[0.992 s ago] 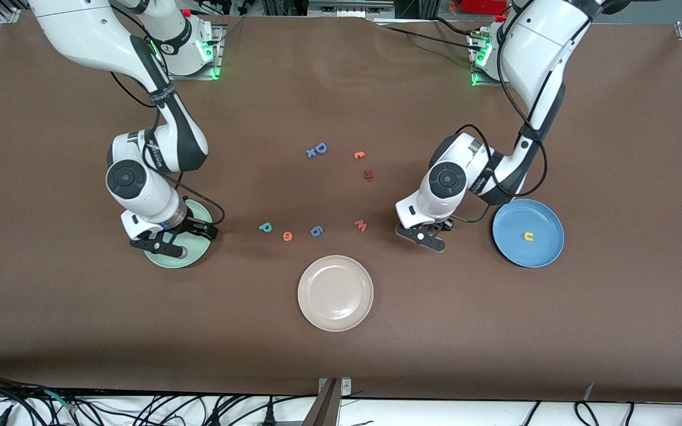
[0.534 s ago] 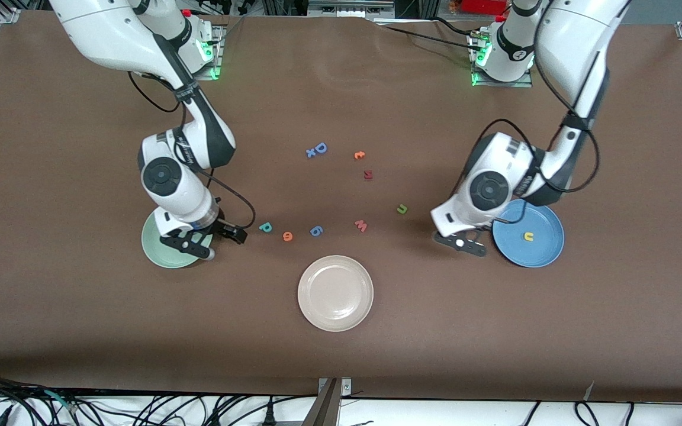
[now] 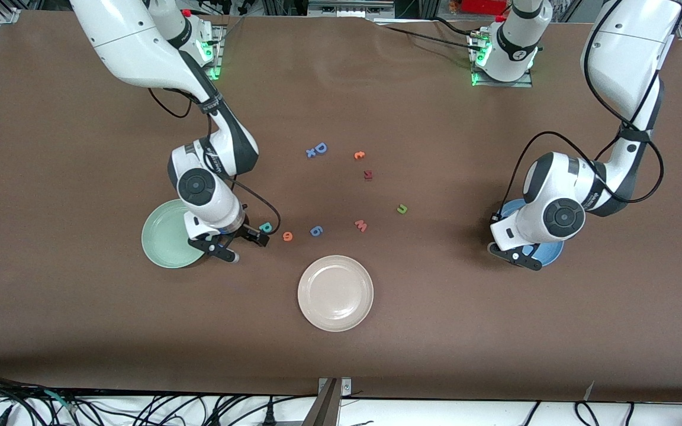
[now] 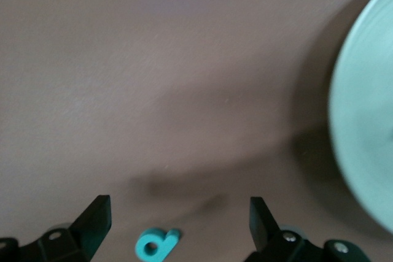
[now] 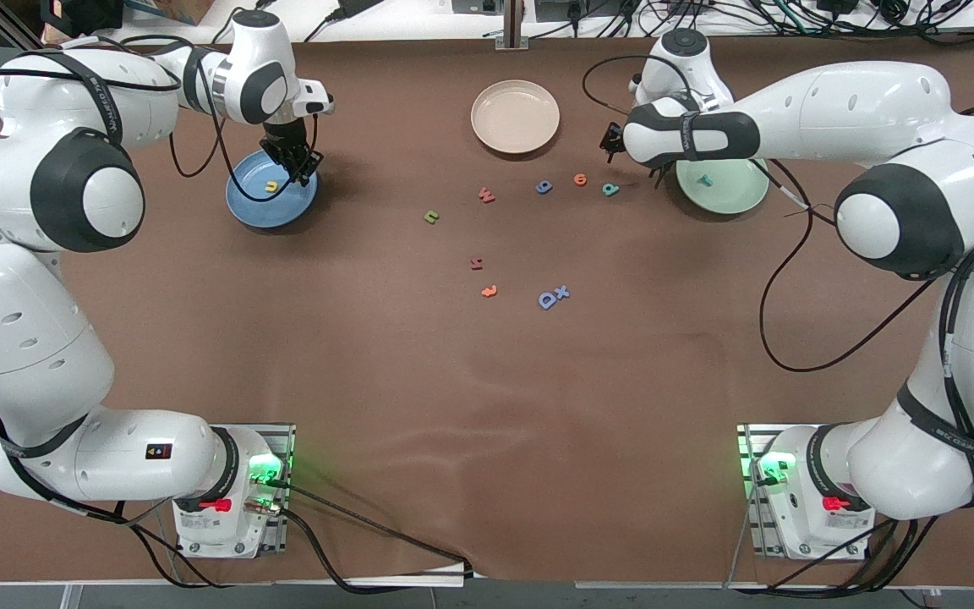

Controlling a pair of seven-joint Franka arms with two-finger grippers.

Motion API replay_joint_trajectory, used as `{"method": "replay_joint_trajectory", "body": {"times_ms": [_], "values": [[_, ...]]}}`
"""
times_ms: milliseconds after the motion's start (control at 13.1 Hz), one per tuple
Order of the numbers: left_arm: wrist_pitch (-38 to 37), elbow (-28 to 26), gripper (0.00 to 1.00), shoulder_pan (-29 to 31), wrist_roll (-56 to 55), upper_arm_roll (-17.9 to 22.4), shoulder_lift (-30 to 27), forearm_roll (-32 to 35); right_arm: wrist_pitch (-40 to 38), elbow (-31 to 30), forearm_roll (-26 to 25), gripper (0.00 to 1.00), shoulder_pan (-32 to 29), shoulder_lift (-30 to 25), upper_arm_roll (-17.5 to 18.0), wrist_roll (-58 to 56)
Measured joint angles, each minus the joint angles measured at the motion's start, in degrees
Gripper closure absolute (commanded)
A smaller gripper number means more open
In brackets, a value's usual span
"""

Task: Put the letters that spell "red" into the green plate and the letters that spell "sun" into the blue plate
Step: 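Grasp the teal d with the right gripper while the left gripper moves on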

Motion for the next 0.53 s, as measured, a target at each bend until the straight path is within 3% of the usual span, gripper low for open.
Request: {"method": "replay_joint_trajectory", "body": {"times_ms": [76,534], "values": [[0.0,-0.1,0.01,0.0,0.0,0.0,0.5,0.8,0.0,0.1,0.0,0.01,0.7,0.2,0.0,0.9],[0.0,0.0,0.0,0.0,0.0,-0.5,0.8,1.5,0.0,0.2,0.0,0.07,2.9,1.5,0.0,4.6]]}}
